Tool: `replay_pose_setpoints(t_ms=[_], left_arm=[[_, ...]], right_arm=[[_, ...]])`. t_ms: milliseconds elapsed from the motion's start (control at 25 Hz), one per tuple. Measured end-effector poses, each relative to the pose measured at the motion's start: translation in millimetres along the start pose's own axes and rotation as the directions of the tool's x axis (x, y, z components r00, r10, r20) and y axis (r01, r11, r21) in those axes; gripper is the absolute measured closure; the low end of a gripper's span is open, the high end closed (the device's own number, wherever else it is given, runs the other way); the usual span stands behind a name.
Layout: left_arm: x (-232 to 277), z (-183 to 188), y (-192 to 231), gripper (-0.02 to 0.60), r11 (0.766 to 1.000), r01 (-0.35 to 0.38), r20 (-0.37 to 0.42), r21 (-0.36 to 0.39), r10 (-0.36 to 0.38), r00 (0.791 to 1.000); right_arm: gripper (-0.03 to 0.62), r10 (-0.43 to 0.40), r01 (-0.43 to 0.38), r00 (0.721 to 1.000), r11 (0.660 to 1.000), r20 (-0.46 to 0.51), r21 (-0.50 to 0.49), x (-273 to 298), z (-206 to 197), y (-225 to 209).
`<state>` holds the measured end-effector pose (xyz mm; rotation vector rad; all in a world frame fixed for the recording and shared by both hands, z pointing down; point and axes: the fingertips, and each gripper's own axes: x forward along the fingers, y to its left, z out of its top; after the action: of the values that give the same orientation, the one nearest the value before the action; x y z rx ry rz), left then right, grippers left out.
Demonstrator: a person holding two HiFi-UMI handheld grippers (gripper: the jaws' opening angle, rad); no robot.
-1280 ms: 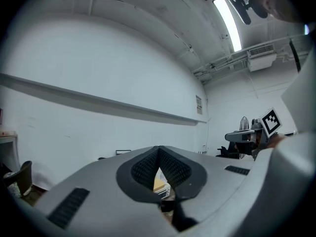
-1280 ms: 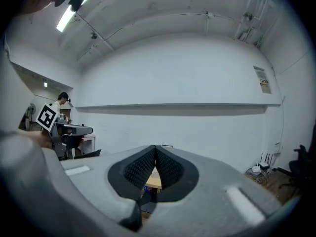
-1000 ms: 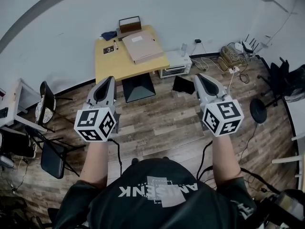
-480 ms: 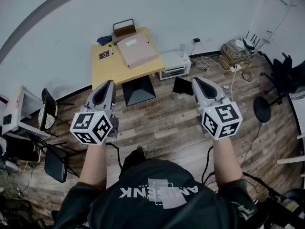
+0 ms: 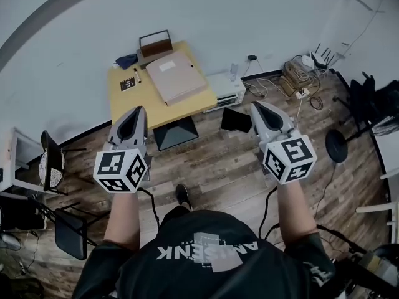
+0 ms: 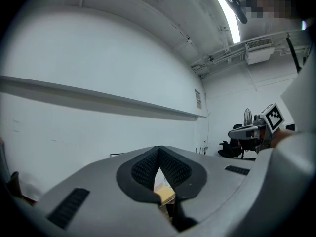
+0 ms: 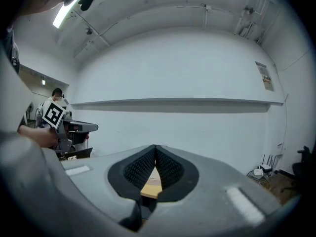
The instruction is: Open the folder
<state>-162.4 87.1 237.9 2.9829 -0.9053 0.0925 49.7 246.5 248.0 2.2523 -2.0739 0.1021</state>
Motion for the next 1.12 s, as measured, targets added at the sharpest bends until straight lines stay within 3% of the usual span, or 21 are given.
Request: replay_pose_setpoints(t_ms=[160, 520, 1120], left_arm=[[39, 4, 46, 0.581, 0.999, 0.006, -0.020, 0.052, -0.005, 1.000], [89, 4, 119, 0.581, 1.000, 0.026, -0.008, 0.003, -0.026, 1.000], [139, -10, 202, 0.581, 0.998, 0.057, -0.016, -0.026, -0.057, 0.998]], right_arm=[[0.588, -0.025, 0.025, 1.000, 1.000, -0.014, -0.006, 51, 12, -2], [0.588, -0.057, 0.057, 0.998, 0.998, -0.038, 0.008, 133, 22, 4], [0.588, -0.073, 0.073, 0.995, 0.997, -0.068, -0.001, 239, 29, 14]])
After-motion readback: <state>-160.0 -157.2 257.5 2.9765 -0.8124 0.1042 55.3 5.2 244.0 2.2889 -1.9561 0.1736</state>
